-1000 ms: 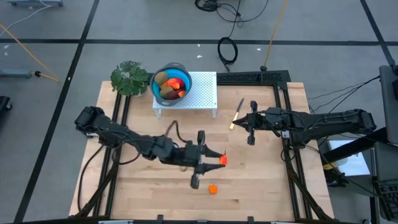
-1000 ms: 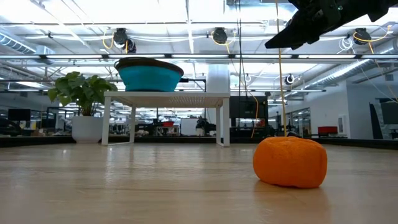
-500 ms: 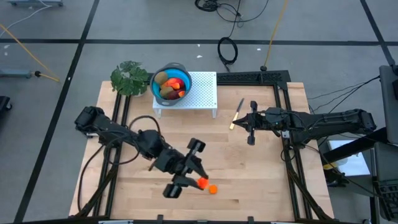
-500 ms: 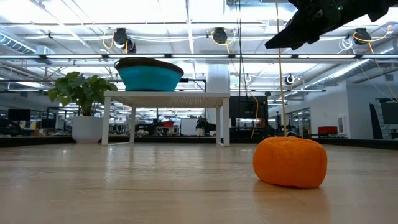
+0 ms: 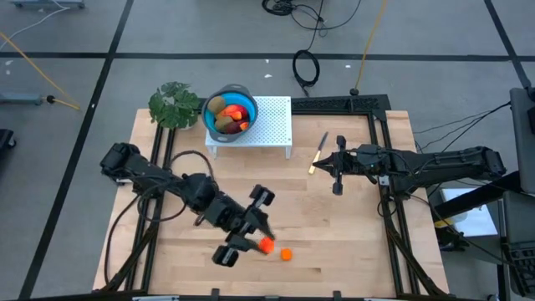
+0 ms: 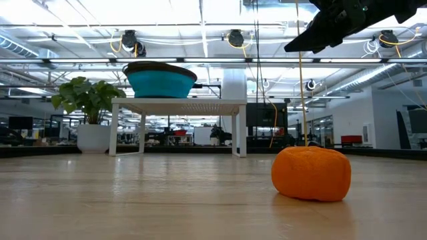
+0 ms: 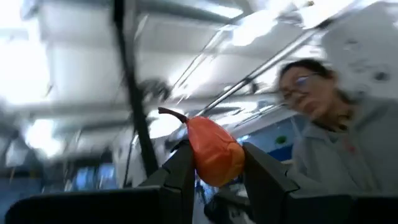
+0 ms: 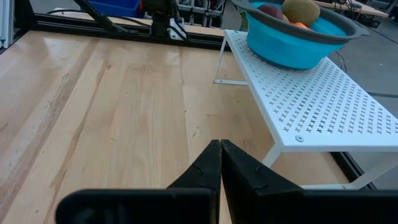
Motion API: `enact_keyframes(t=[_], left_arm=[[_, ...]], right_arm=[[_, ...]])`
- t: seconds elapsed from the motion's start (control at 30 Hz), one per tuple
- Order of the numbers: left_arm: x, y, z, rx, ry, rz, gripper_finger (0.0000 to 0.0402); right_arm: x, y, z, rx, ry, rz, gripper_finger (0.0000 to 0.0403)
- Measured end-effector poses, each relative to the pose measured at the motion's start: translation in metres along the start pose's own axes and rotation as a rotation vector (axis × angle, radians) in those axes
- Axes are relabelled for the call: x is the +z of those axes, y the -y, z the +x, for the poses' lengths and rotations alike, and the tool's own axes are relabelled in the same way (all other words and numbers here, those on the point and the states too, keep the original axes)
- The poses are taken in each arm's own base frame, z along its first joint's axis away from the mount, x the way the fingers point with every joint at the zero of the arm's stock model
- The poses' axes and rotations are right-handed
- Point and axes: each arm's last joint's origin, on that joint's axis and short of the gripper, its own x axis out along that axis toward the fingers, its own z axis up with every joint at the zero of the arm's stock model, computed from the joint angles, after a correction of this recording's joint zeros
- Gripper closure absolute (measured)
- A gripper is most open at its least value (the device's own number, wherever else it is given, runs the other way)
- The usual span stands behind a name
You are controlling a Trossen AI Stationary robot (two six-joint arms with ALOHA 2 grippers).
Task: Pick & Place Fruit
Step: Put the peas into the strainer bowl on the shelf
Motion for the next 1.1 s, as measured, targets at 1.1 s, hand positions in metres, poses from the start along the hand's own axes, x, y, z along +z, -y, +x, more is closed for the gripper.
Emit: enact_keyframes(t=[1.1], left_arm=[[-0.062, -0.136, -0.137, 1.248, -0.879, -0.49, 0.0298]], right_arm=[[0.0, 0.0, 0.0, -0.003, -0.002, -0.001, 0.0399]])
